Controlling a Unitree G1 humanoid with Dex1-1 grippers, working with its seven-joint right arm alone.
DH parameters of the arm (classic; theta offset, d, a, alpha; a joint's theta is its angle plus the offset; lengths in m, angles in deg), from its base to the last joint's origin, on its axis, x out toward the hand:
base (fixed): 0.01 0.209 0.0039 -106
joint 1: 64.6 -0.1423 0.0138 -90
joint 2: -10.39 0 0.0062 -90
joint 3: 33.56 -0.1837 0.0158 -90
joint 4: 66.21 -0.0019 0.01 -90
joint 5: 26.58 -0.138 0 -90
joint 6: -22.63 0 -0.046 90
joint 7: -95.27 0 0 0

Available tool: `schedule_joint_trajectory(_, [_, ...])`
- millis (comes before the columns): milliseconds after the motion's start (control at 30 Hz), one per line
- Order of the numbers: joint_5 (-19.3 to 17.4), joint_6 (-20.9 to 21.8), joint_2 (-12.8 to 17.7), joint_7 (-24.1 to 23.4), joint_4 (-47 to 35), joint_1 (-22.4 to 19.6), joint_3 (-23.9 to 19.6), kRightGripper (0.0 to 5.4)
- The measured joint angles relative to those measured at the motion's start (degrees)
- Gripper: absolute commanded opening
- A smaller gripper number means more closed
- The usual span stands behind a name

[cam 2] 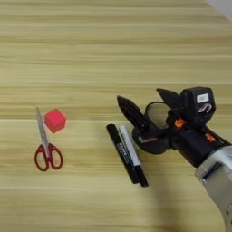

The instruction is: Move the objects on the table

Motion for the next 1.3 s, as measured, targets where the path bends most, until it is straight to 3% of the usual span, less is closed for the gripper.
schedule_joint_trajectory(467, [1.96, 3.07, -1.05, 0.77, -0.96, 3.66, 7.42, 5.38])
schedule_joint_trajectory(833, [6.26, 6.27, -2.50, 1.18, 4.26, 5.43, 12.67, 5.38])
schedule_joint_trajectory(1300, [10.39, 9.85, -4.07, 2.09, 13.44, 5.54, 15.75, 5.38])
